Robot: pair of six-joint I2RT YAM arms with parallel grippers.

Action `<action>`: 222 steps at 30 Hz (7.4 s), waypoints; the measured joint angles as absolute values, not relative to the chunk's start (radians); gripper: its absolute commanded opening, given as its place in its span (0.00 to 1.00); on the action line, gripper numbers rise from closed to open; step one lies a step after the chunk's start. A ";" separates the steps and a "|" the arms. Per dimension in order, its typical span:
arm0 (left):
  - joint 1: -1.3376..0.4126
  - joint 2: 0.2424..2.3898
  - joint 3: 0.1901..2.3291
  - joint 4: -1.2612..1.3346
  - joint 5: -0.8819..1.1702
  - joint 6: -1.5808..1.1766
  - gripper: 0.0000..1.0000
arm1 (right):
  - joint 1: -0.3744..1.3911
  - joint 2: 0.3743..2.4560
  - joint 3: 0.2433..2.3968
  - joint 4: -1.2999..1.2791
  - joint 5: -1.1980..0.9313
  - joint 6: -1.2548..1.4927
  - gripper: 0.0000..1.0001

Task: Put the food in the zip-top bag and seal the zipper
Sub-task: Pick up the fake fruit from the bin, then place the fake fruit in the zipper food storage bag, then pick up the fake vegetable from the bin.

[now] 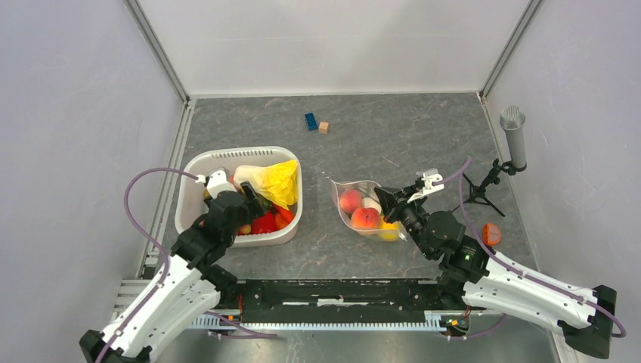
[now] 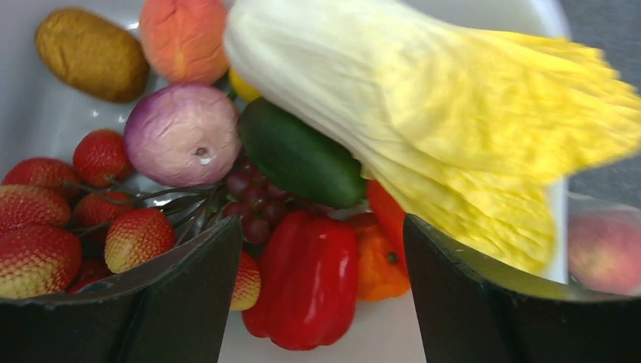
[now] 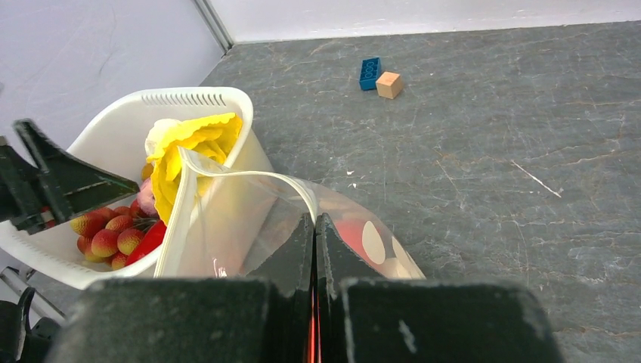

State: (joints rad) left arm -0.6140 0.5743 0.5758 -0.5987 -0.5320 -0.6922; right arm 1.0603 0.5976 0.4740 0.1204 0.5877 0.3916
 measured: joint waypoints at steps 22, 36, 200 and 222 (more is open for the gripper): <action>-0.361 0.920 0.423 -0.227 -0.327 -0.784 0.84 | 1.060 0.597 0.474 0.120 0.627 0.387 0.02; -0.361 0.793 0.377 -0.239 -0.396 -0.819 0.33 | 1.060 0.606 0.474 0.118 0.631 0.388 0.03; -0.409 0.861 0.690 -0.880 -0.705 -1.011 1.00 | 1.060 0.588 0.478 0.088 0.746 0.395 0.07; -0.276 0.944 0.533 -0.557 -0.672 -1.007 0.41 | 1.060 0.624 0.479 0.081 0.761 0.385 0.07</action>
State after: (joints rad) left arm -0.2764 0.9436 0.5331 -0.5568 -0.6716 -1.0073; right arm 1.0603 0.6239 0.4786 0.0814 0.7609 0.3855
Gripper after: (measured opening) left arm 0.626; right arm 0.072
